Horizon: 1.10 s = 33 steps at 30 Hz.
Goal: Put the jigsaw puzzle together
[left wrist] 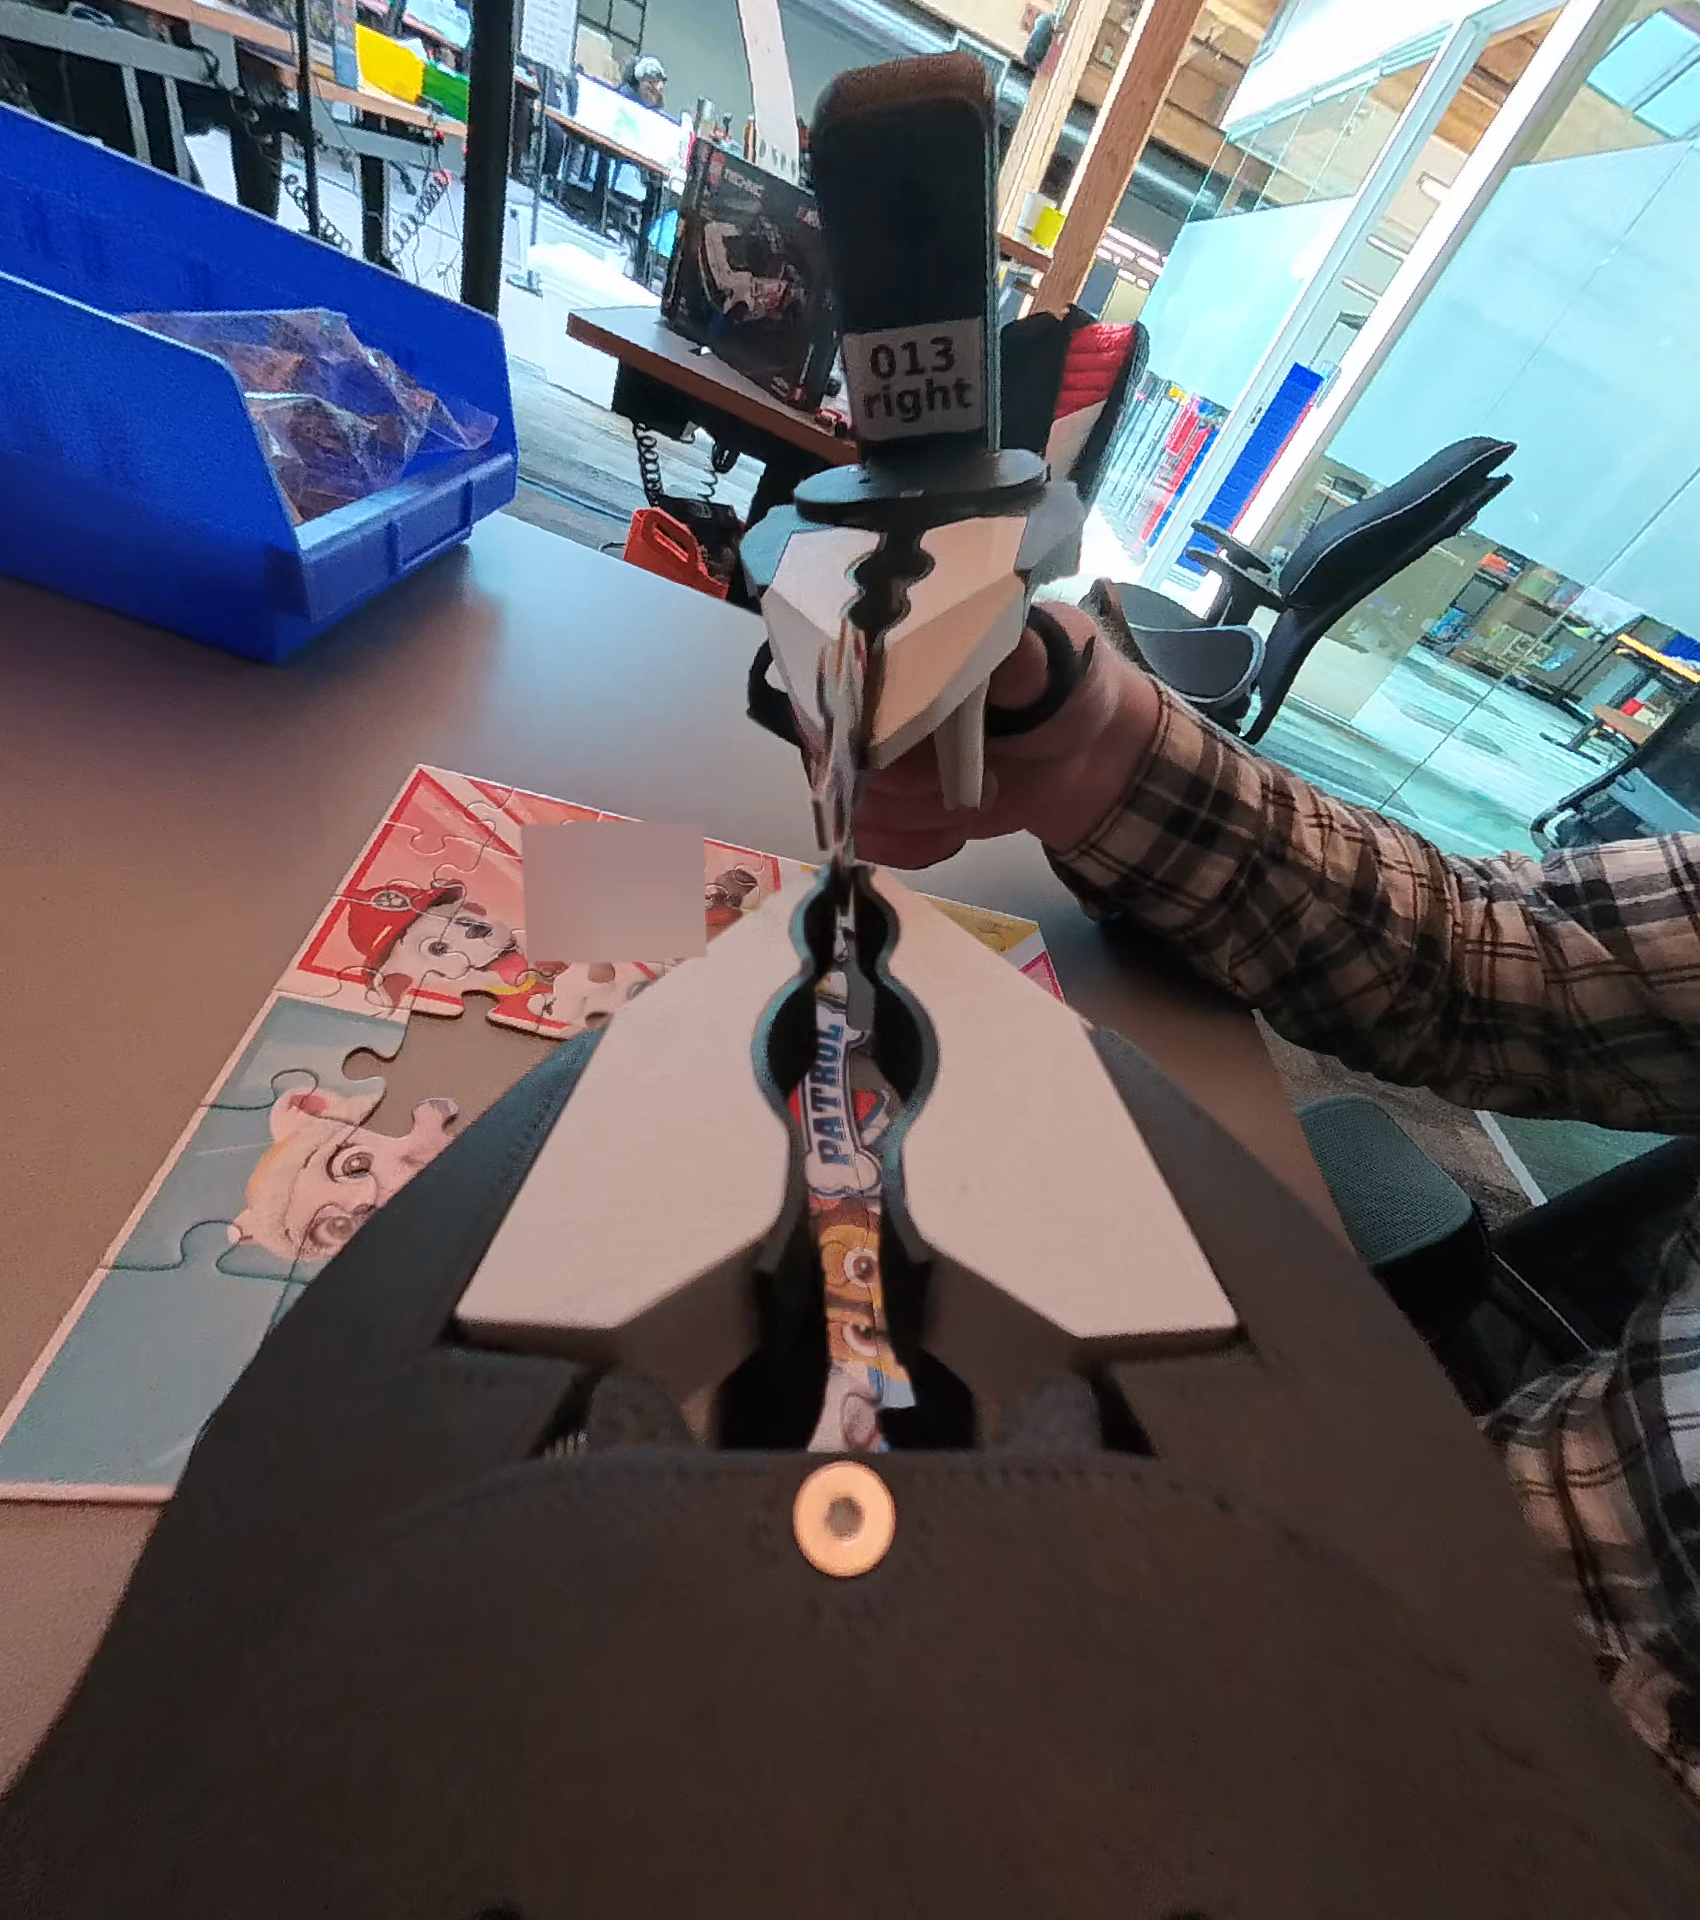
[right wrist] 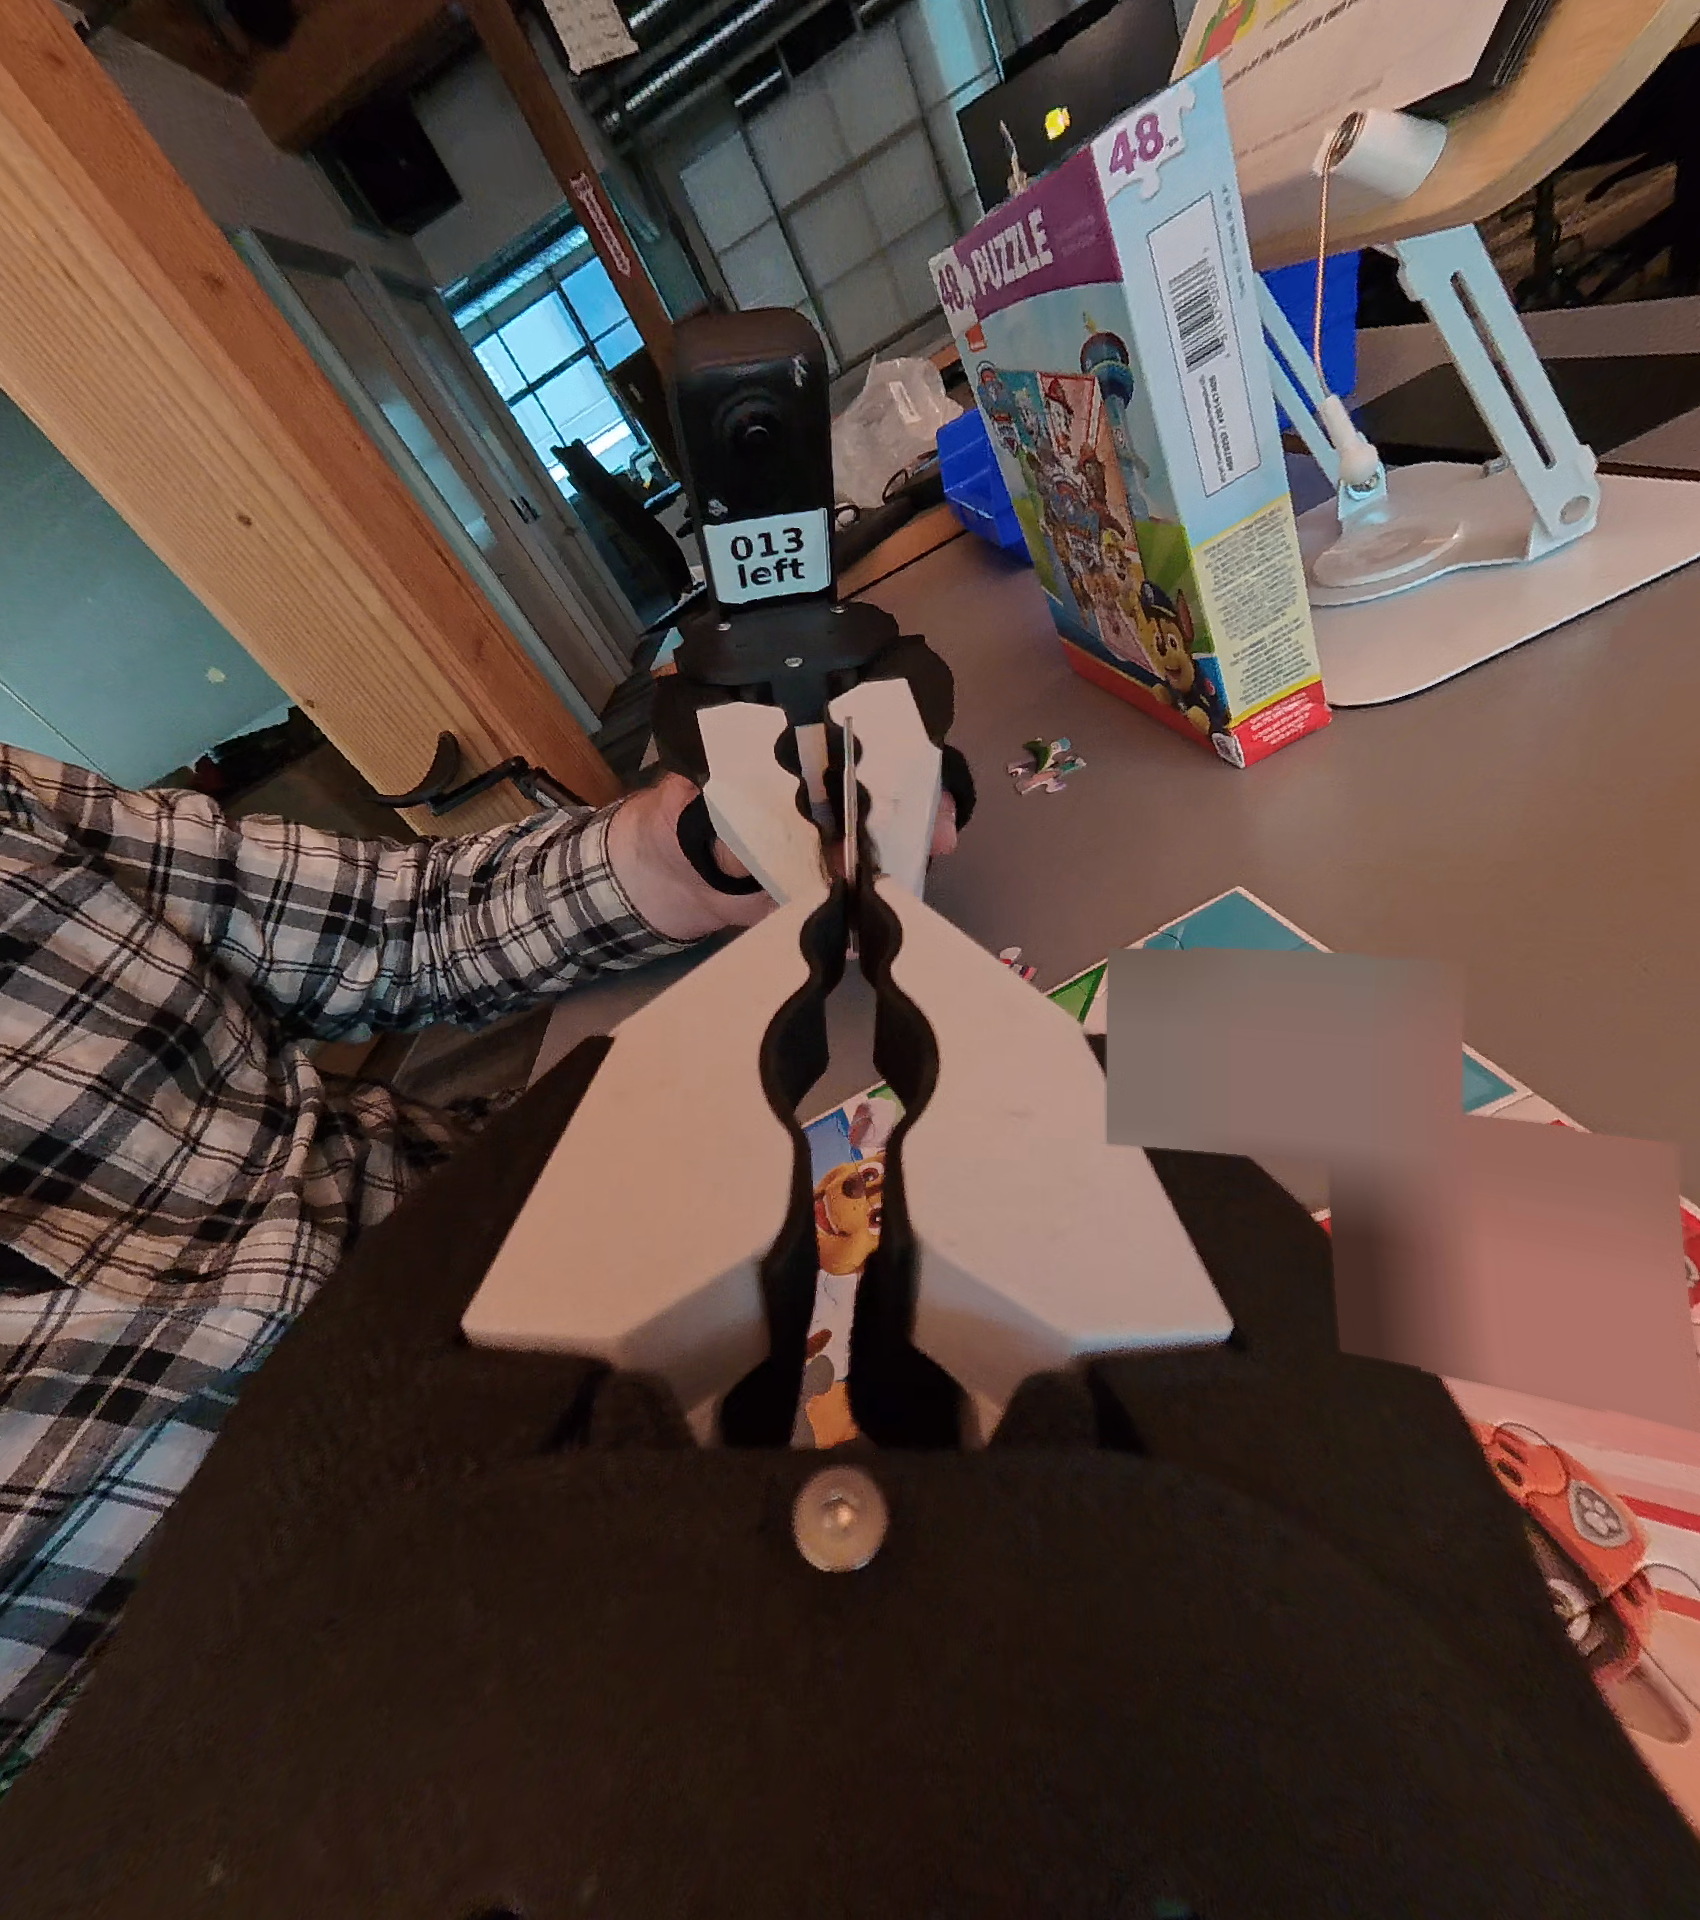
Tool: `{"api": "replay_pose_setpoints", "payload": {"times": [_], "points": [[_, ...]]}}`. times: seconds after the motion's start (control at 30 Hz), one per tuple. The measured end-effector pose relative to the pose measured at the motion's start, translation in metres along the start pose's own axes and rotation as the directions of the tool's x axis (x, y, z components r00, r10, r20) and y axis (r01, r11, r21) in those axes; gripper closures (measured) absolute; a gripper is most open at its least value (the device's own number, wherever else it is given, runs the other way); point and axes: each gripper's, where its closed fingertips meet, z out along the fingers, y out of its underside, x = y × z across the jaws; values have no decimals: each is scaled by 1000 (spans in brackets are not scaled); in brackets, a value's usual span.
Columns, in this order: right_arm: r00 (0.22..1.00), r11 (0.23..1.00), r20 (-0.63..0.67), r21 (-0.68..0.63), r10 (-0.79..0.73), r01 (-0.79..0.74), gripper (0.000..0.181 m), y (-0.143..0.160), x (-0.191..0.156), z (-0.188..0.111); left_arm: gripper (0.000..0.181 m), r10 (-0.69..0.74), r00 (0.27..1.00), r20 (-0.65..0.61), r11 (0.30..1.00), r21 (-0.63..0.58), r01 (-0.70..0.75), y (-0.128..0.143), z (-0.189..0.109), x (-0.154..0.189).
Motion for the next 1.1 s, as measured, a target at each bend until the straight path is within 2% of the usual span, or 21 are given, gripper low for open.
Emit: {"api": "replay_pose_setpoints", "payload": {"times": [0.2,0.43,0.53,0.63,0.7,0.77,0.9,1.1], "points": [[1000,1000,8,-12,3,-3,181,2,-2,3,181,-15,1000,-25,999,29,16,-5,-5,1],[999,999,-14,-41,-35,34,181,5,-2,6,181,-11,999,-31,1000,-21,10,-2,-9,2],[999,997,-27,-67,-36,35,181,10,1,7,179,-6,1000,1,994,-105,6,7,-16,-4],[999,996,-31,-86,-26,23,181,12,2,3,169,15,997,73,974,-226,1,20,-36,-14],[999,988,-33,-154,-22,16,181,23,3,2,160,123,974,191,923,-381,-42,39,-57,-33],[999,972,-46,-233,-19,8,181,37,5,2,155,168,956,240,873,-487,-31,55,-77,-41],[999,912,-27,-408,33,-42,181,72,1,0,152,177,949,262,815,-579,8,75,-98,-49],[997,794,-20,-603,79,-75,181,116,-5,-1,149,200,946,257,729,-684,32,105,-97,-53]]}}
